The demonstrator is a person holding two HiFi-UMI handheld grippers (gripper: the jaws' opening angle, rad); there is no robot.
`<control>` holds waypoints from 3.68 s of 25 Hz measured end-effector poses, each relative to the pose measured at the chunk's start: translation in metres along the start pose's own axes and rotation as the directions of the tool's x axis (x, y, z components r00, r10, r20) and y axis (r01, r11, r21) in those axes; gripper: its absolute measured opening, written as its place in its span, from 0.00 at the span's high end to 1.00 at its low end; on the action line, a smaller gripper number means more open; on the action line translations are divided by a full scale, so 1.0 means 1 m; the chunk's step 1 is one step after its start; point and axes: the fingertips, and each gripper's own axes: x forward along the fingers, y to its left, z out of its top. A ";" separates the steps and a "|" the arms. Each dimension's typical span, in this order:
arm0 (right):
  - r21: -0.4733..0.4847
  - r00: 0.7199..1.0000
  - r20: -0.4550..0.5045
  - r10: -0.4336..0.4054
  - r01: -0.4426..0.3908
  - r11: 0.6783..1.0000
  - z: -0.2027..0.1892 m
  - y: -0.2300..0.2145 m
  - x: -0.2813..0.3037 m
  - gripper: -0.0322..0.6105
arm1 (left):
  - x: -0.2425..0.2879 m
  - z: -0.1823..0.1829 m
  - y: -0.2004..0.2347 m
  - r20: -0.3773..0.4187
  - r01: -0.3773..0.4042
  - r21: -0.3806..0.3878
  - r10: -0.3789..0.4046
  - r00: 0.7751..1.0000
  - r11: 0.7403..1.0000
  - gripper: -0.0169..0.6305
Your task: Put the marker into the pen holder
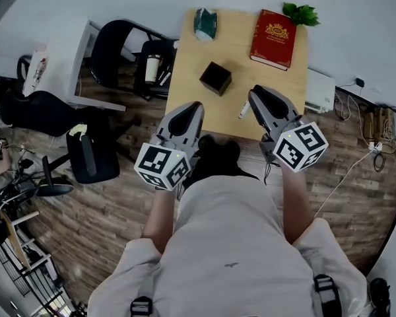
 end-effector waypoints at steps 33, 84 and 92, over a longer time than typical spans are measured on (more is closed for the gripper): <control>0.001 0.985 -0.064 -0.163 0.163 0.987 0.007 -0.020 0.098 0.85 | 0.051 0.014 0.093 -0.071 0.164 -0.010 -0.165 0.984 0.986 0.95; 0.051 0.954 -0.201 -0.223 0.237 0.970 -0.065 -0.085 0.179 0.85 | 0.104 -0.060 0.140 -0.220 0.253 -0.125 -0.275 0.936 0.960 0.95; 0.076 0.955 -0.209 -0.210 0.230 0.970 -0.073 -0.096 0.187 0.85 | 0.107 -0.068 0.143 -0.238 0.234 -0.139 -0.262 0.935 0.962 0.95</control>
